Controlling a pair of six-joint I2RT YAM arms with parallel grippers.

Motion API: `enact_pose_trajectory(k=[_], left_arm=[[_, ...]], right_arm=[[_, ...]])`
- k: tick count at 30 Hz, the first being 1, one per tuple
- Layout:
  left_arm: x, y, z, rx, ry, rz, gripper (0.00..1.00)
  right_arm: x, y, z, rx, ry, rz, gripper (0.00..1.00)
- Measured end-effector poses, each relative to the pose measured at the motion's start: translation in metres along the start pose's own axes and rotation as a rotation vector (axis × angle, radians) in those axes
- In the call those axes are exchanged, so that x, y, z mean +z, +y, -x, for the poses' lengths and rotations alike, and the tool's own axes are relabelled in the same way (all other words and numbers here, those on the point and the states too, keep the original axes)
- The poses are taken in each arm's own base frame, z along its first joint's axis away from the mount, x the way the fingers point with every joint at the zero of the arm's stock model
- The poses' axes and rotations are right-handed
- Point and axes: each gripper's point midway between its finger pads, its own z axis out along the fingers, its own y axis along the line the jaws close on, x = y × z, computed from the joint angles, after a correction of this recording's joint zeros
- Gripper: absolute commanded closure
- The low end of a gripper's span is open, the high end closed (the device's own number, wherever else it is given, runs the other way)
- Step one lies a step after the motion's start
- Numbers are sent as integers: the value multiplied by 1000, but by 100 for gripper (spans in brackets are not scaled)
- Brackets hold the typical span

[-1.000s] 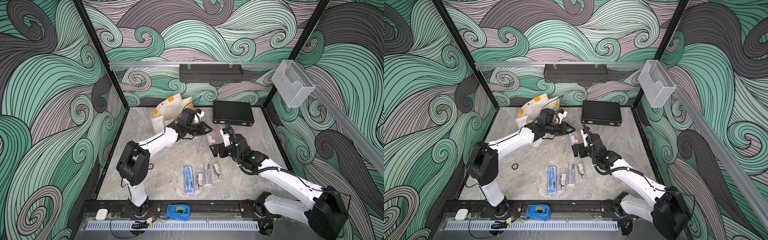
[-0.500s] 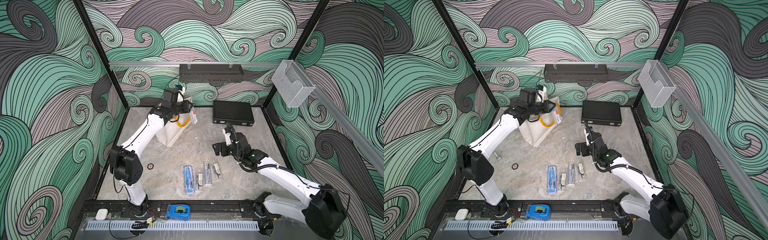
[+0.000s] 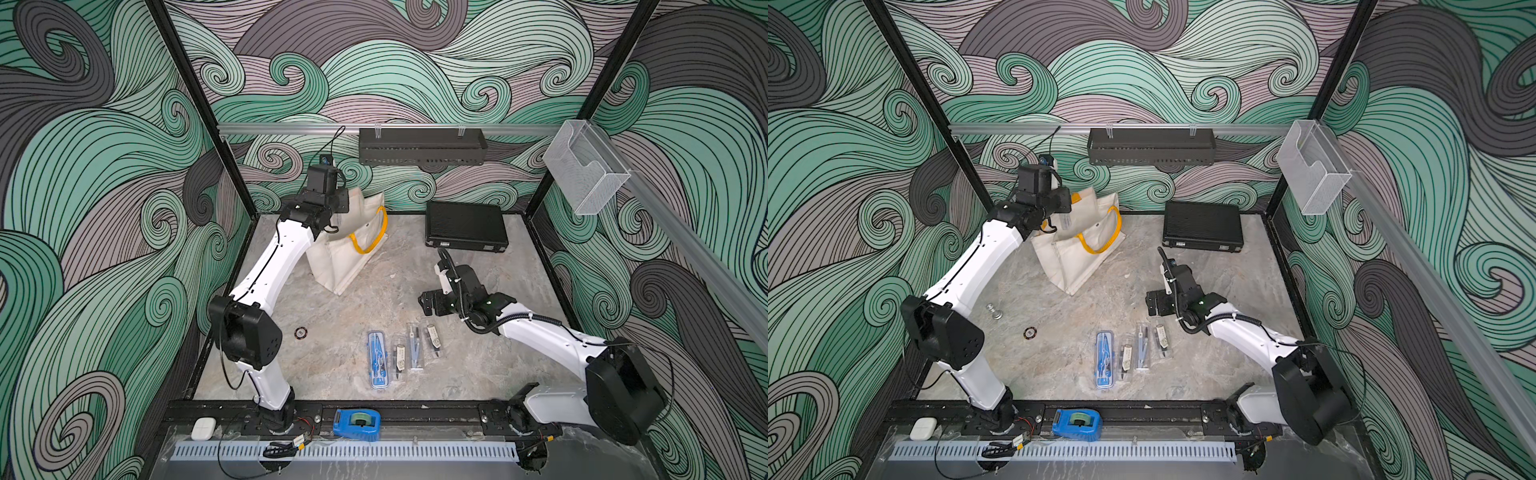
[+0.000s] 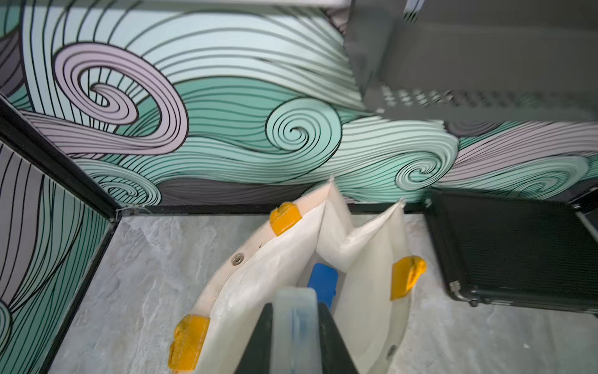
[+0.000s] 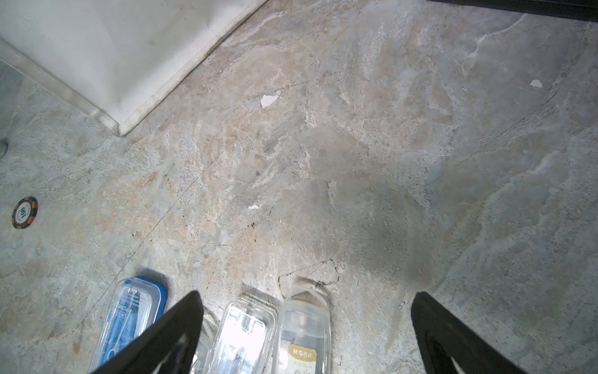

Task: Put the compass set into the canvas bag
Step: Place the compass set in the canvas bag.

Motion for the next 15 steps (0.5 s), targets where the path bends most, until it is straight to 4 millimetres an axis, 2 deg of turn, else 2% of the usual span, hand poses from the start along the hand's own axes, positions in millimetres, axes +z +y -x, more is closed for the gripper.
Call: enact_pose_trajectory(k=[5, 9, 11, 15], left_arm=[[41, 0, -49, 43, 135, 45, 85], [55, 1, -85, 67, 232, 58, 84], [56, 2, -94, 72, 255, 60, 83], [57, 2, -99, 71, 267, 56, 77]], right_arm=[[2, -1, -1, 4, 7, -4, 0], [6, -3, -7, 5, 30, -12, 0], [8, -4, -9, 6, 42, -16, 0], [11, -5, -12, 8, 56, -21, 0]])
